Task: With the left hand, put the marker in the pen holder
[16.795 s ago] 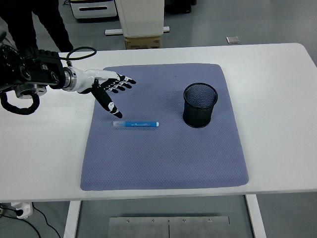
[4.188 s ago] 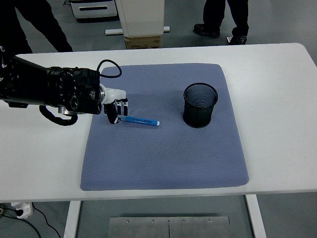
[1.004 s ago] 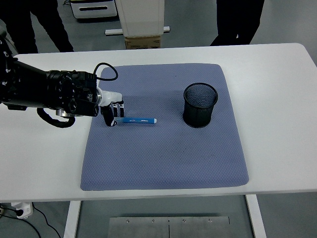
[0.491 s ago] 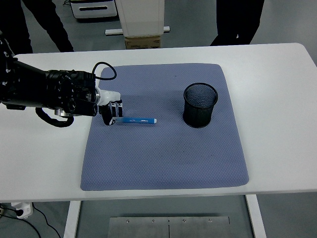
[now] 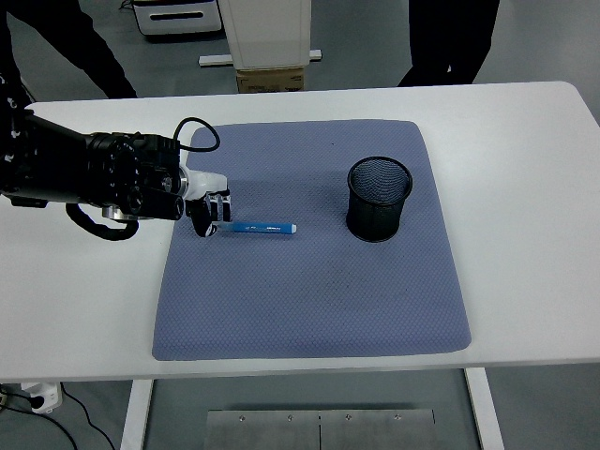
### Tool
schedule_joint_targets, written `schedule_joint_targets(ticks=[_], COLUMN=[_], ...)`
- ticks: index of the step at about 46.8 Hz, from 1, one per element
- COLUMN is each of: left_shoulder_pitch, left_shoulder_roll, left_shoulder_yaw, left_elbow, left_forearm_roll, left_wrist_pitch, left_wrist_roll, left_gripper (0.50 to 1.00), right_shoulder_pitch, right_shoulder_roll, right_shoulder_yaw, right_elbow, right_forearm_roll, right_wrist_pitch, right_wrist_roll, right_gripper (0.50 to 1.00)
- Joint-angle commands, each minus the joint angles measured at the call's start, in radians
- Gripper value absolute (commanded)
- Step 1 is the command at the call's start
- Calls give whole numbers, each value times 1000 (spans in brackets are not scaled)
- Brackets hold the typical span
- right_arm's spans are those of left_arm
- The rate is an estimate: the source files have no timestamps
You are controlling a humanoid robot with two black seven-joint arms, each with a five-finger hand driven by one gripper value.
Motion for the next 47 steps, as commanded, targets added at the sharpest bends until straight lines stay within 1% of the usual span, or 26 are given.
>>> schedule_joint_targets(ticks=[1,24,34,35,47], left_shoulder_pitch=[0,11,14,14,14], left_shoulder_roll=[0,0,0,0,0], left_shoulder_yaw=[-2,-25,-25,-25,-24], left_elbow=[0,0,0,0,1], left_forearm_roll=[0,15,32,34,37], left_wrist_pitch=[0,0,6,6,27], left_wrist_roll=[0,0,1,1,1], left_gripper=[619,619,599,590,590], right_shoulder_pitch=[0,0,0,0,0], right_shoulder_roll=[0,0,0,0,0], right_shoulder_yaw=[0,0,0,0,0], right_elbow=[0,0,0,0,0], right_forearm_roll=[-1,0,0,0,0], right_wrist_pitch=[-1,0,-1,-1,-1], right_wrist_roll=[1,1,-1,1,-1], right_gripper=[1000,1000,1000,1000,1000])
